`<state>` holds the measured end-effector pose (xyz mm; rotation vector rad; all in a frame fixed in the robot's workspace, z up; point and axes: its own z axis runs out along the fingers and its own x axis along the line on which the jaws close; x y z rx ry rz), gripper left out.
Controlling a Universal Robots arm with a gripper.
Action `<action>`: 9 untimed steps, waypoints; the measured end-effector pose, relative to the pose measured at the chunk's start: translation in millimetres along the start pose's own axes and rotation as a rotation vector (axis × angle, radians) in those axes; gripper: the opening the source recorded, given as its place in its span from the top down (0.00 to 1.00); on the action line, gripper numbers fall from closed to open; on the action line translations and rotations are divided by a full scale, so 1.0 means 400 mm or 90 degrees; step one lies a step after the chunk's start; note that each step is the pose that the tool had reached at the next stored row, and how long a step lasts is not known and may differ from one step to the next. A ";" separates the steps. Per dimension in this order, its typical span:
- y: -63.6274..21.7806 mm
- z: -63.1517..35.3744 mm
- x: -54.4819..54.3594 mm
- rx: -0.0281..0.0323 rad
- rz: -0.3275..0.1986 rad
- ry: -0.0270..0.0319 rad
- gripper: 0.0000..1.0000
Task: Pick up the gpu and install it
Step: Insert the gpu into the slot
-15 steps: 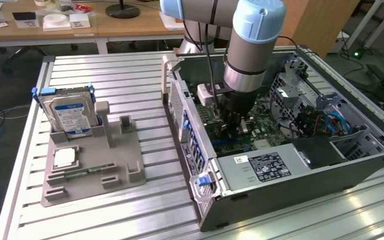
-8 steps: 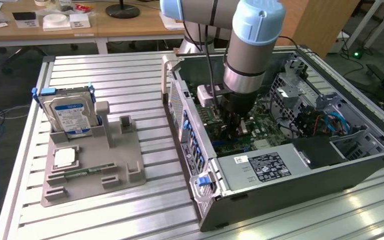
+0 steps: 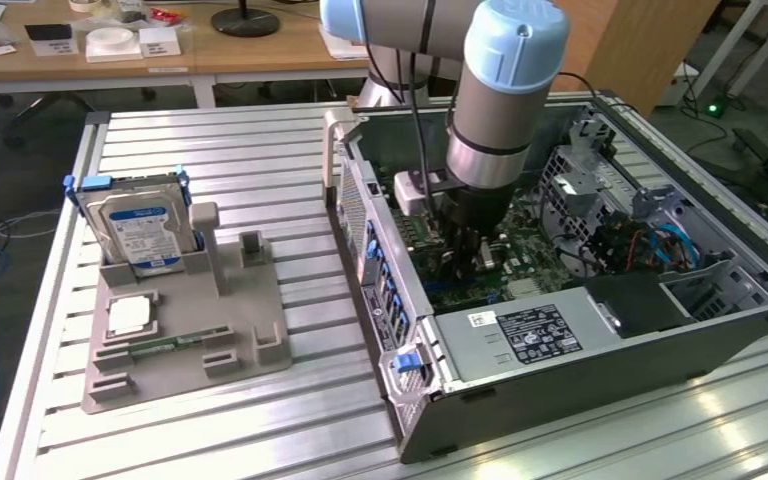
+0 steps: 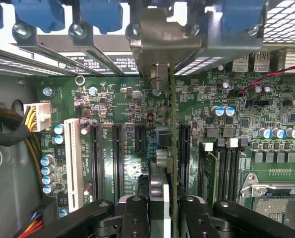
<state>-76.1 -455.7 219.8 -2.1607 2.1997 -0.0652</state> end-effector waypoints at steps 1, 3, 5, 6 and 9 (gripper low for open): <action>0.000 0.001 0.000 -0.0002 0.000 0.0000 0.72; 0.000 0.002 0.000 -0.0005 0.000 0.0003 0.72; 0.000 0.004 0.000 -0.0008 0.000 0.0003 0.72; 0.000 0.005 0.000 -0.0008 0.000 0.0004 0.72; 0.000 0.006 0.000 -0.0009 0.000 0.0002 0.72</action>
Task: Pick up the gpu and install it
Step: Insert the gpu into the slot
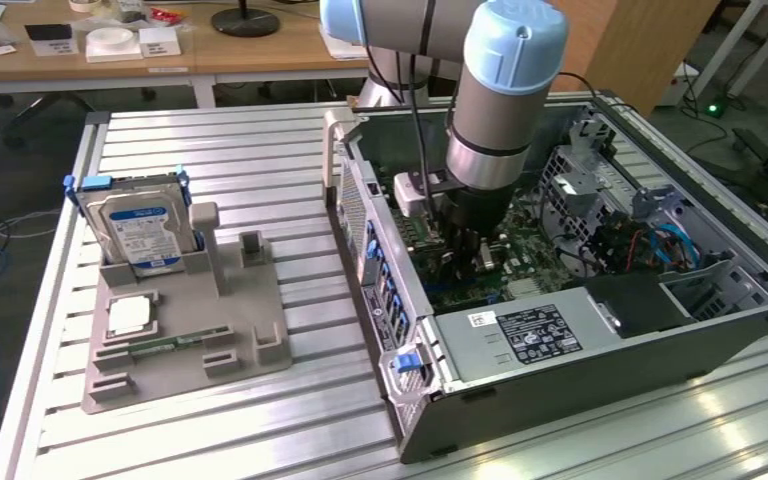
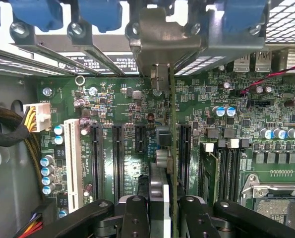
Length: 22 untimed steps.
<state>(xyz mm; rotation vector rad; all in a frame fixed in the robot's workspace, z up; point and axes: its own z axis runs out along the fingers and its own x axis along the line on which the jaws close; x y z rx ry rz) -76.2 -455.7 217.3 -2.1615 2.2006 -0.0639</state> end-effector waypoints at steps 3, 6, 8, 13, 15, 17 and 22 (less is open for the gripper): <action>0.000 -0.004 -0.001 0.0001 0.000 -0.0013 0.72; -0.001 -0.019 0.000 -0.0006 0.000 -0.0001 0.72; -0.001 -0.019 0.000 -0.0005 0.000 -0.0003 0.72; -0.001 -0.018 0.000 -0.0006 0.000 0.0021 0.72; -0.001 -0.016 0.000 -0.0005 0.000 0.0059 0.72; -0.001 -0.017 0.000 -0.0005 0.000 0.0060 0.72; -0.001 -0.016 0.000 -0.0005 0.000 0.0059 0.72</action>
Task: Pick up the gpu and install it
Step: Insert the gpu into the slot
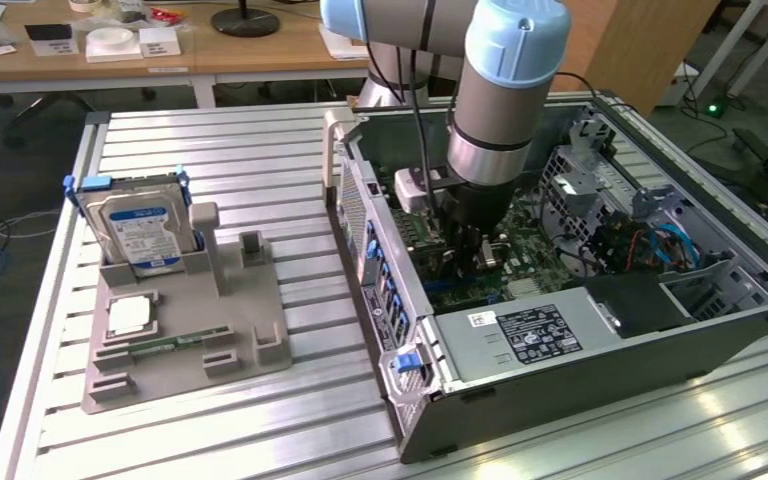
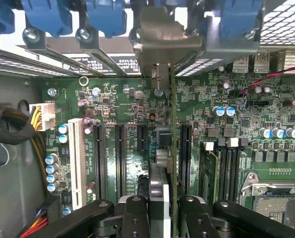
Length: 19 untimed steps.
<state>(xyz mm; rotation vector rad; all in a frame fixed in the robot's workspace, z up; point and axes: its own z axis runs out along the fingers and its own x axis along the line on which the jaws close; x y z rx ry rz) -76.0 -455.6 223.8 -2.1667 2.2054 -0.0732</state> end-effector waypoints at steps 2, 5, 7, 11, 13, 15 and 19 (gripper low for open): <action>-0.002 0.001 -0.001 0.0001 0.000 -0.0001 0.72; -0.002 0.001 -0.001 0.0000 0.000 0.0001 0.72; -0.003 0.001 -0.002 0.0000 0.000 0.0000 0.72; -0.003 0.001 -0.004 0.0000 0.000 0.0000 0.72; -0.003 0.001 -0.007 0.0000 0.000 0.0001 0.72; -0.003 0.001 -0.011 0.0000 0.000 0.0001 0.72; -0.002 0.002 -0.012 0.0000 0.000 0.0002 0.72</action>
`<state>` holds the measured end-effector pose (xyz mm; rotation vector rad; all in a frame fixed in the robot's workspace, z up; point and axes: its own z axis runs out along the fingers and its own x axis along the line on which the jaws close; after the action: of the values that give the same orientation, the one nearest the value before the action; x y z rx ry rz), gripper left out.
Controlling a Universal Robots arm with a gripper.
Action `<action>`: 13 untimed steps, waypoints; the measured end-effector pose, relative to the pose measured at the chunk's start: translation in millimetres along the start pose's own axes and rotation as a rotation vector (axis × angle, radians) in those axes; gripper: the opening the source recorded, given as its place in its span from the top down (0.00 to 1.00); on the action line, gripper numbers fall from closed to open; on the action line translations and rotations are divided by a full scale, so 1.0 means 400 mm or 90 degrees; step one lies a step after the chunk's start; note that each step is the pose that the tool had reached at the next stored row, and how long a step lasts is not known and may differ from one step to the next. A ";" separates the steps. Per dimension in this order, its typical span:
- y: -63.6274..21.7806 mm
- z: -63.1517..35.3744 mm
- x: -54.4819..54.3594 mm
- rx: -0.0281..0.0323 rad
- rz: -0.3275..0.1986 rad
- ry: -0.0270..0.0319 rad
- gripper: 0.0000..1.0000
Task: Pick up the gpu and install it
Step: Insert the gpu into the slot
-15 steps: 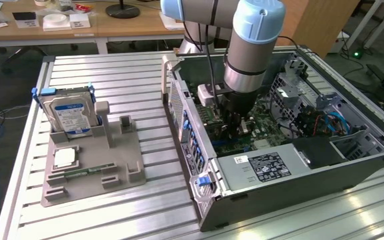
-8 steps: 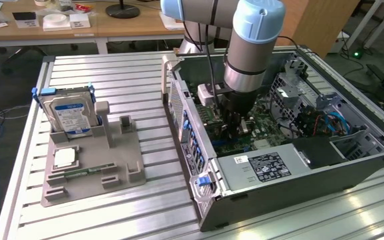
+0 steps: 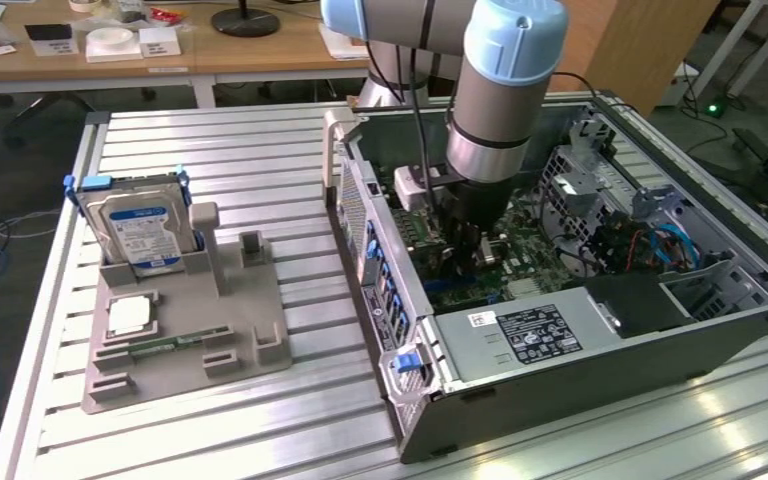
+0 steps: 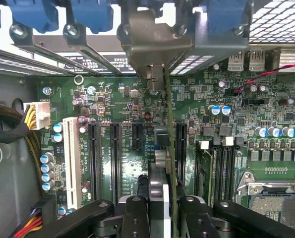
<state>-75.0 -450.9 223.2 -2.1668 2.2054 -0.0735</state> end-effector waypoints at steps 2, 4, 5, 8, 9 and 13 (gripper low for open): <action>0.003 0.001 0.000 0.0001 0.000 -0.0001 0.72; 0.006 0.002 -0.001 0.0001 0.000 -0.0001 0.72; 0.007 0.002 -0.001 0.0001 0.000 -0.0001 0.72; 0.007 0.004 -0.002 0.0001 0.000 -0.0002 0.72; 0.007 0.004 -0.002 0.0000 0.000 -0.0001 0.72; 0.006 0.005 -0.003 -0.0001 0.001 -0.0001 0.72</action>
<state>-77.2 -449.7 221.2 -2.1645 2.2077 -0.0730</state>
